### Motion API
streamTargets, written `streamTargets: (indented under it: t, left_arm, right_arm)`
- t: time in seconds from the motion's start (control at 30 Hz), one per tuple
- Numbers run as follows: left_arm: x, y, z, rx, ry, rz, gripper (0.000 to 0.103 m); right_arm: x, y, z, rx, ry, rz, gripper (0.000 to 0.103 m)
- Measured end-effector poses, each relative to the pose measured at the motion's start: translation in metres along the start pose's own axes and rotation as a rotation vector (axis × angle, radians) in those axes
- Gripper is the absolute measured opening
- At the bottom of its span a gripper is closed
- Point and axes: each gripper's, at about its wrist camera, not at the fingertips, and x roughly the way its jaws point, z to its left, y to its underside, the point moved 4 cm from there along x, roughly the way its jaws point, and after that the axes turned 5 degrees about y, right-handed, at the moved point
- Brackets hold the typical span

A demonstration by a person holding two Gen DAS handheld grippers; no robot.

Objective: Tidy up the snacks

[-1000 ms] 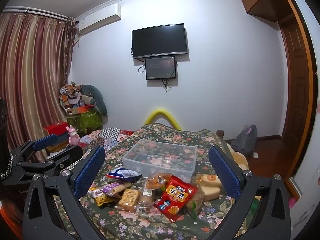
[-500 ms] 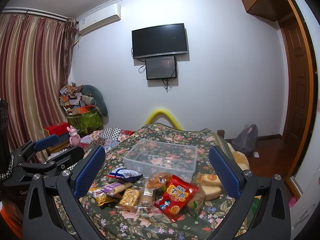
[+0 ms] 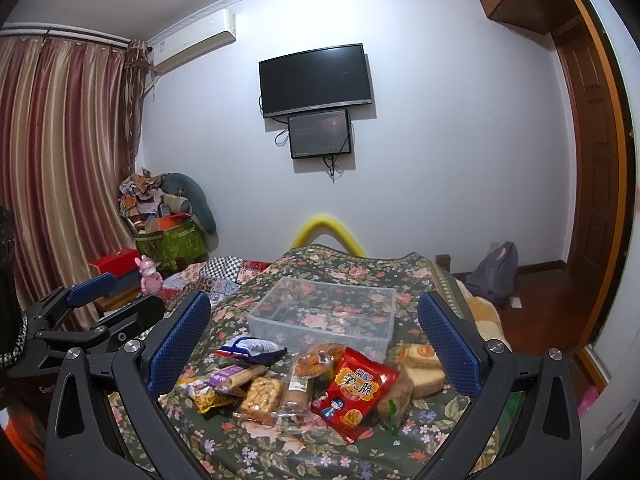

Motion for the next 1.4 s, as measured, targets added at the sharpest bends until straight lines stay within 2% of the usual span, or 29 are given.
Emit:
streamTargets:
  t: [0.1, 0.2, 0.27, 0.43, 0.53, 0.73, 0.9, 1.03, 1.3, 1.4]
  left_arm:
    - [0.002, 0.0, 0.0, 0.011, 0.004, 0.01, 0.102]
    - [0.008, 0.003, 0.003, 0.011, 0.015, 0.033, 0.092]
    - [0.013, 0.008, 0.005, 0.0, 0.026, 0.051, 0.085]
    - [0.029, 0.021, 0.014, -0.006, 0.031, 0.101, 0.08]
    - [0.042, 0.032, 0.021, -0.007, 0.025, 0.125, 0.073]
    - [0.076, 0.068, 0.049, -0.036, 0.011, 0.261, 0.064]
    - [0.101, 0.096, 0.067, -0.065, 0.007, 0.385, 0.064]
    - [0.121, 0.117, 0.075, -0.109, 0.021, 0.466, 0.064]
    - [0.158, 0.139, 0.075, -0.094, 0.042, 0.528, 0.064]
    - [0.169, 0.144, 0.073, -0.089, 0.044, 0.538, 0.063]
  right_arm:
    - [0.004, 0.002, -0.003, 0.0, 0.003, 0.009, 0.103]
    - [0.01, 0.007, -0.002, -0.01, 0.006, 0.028, 0.102]
    - [0.014, 0.011, -0.001, -0.018, 0.008, 0.042, 0.097]
    - [0.028, 0.024, -0.004, -0.03, 0.005, 0.092, 0.09]
    - [0.041, 0.035, -0.008, -0.022, -0.005, 0.146, 0.082]
    - [0.074, 0.072, -0.016, -0.019, -0.019, 0.298, 0.075]
    - [0.098, 0.095, -0.025, 0.002, -0.031, 0.416, 0.072]
    - [0.109, 0.11, -0.032, 0.007, -0.014, 0.468, 0.071]
    - [0.134, 0.126, -0.044, 0.056, -0.016, 0.548, 0.068]
    - [0.141, 0.129, -0.037, 0.035, 0.002, 0.551, 0.073]
